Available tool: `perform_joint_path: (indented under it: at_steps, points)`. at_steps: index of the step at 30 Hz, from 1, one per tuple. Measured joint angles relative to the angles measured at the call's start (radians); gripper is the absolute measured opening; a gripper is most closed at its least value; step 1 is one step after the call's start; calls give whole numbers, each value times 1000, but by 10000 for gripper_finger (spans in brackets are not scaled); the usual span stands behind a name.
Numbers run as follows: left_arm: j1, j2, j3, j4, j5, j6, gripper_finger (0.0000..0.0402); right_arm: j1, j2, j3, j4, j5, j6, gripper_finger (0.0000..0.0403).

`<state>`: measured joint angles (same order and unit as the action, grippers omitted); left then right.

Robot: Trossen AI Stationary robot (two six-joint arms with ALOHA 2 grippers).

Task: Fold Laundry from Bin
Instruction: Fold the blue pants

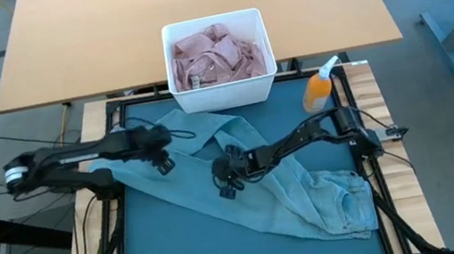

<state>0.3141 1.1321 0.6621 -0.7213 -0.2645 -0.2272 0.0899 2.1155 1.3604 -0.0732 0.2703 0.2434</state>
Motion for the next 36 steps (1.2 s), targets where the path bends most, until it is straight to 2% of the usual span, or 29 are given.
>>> perform_joint_path:
  at_steps: [6,9,14,17,21,30,36]
  points:
    - [14,212,3,50,-24,44,104,2,42,0,29,151,53,21]
    - [39,298,4,70,-80,52,94,1,40,0,34,220,53,21]
    - [88,380,9,109,-208,59,73,25,-38,-3,-48,200,31,21]
    - [114,388,7,132,-261,80,59,75,-80,0,-155,145,38,21]
    - [155,392,10,144,-303,116,43,136,-82,-7,-277,124,85,21]
    - [217,387,26,140,-365,137,21,146,-90,-145,-215,160,254,21]
    - [195,284,58,91,-382,136,6,176,-160,-161,-201,147,210,21]
